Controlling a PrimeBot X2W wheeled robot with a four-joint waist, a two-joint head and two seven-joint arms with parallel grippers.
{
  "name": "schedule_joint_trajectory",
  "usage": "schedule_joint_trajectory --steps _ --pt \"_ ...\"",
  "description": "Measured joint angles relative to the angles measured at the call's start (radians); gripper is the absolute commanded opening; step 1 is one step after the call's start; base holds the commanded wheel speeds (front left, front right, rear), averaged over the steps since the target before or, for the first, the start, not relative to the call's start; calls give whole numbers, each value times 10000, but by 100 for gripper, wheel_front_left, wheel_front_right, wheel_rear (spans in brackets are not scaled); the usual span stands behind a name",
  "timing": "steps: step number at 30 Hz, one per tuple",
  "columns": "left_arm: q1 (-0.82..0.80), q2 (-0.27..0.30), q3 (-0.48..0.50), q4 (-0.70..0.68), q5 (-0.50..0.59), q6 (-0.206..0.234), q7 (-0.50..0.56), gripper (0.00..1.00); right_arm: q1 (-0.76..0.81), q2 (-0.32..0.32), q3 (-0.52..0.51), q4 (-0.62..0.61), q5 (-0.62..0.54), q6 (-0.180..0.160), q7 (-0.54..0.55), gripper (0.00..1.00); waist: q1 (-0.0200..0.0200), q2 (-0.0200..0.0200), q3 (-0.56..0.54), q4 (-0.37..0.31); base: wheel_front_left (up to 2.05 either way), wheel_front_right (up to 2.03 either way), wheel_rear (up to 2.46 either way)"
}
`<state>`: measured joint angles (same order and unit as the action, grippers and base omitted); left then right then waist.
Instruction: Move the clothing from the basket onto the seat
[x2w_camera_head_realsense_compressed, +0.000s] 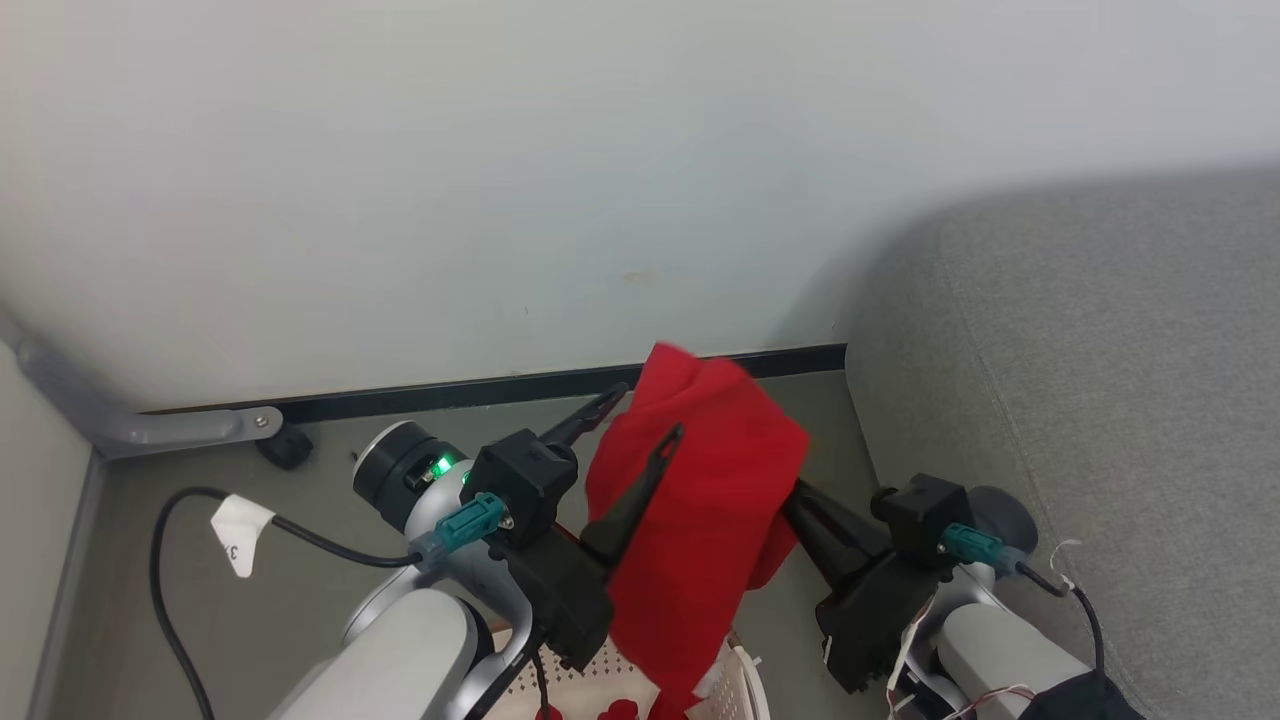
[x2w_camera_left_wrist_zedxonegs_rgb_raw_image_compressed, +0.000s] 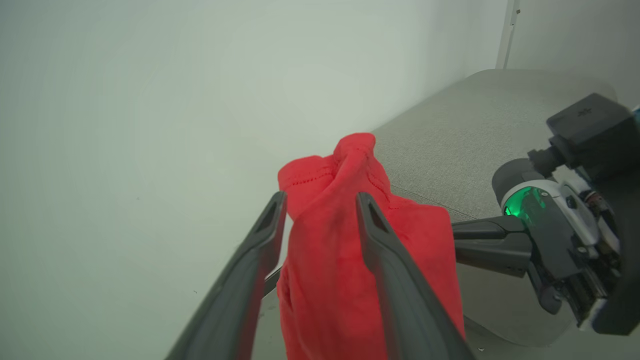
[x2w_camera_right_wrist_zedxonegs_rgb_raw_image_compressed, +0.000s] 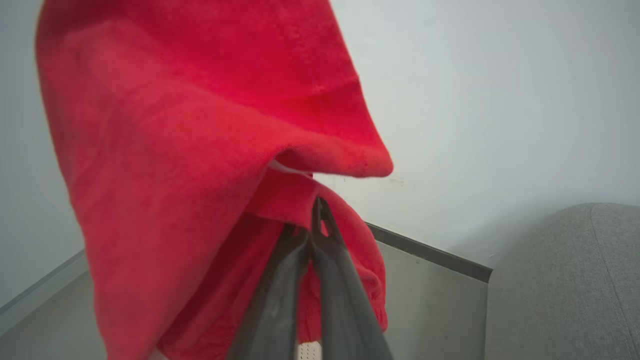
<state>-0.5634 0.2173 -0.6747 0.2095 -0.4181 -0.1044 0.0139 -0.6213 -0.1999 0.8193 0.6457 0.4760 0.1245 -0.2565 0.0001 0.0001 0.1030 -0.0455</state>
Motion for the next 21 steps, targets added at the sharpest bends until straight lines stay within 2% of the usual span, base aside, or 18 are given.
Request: schedule_joint_trajectory --steps 6,12,21 --pt "39 -67 -12 -17 -52 -2 -107 100 -4 -90 -516 -192 69 0 0 0 0 0 -57 -177 0 0 0" --pt "431 -75 -109 -71 -123 -4 -176 100 7 -508 -1085 -426 113 -17 0 0 0 0 -154 -421 0 0 0" --pt "985 -56 -330 -347 -134 -12 -267 100 569 -1183 -1833 -1049 12 -456 0 0 -1 0 -307 -1019 0 0 0"
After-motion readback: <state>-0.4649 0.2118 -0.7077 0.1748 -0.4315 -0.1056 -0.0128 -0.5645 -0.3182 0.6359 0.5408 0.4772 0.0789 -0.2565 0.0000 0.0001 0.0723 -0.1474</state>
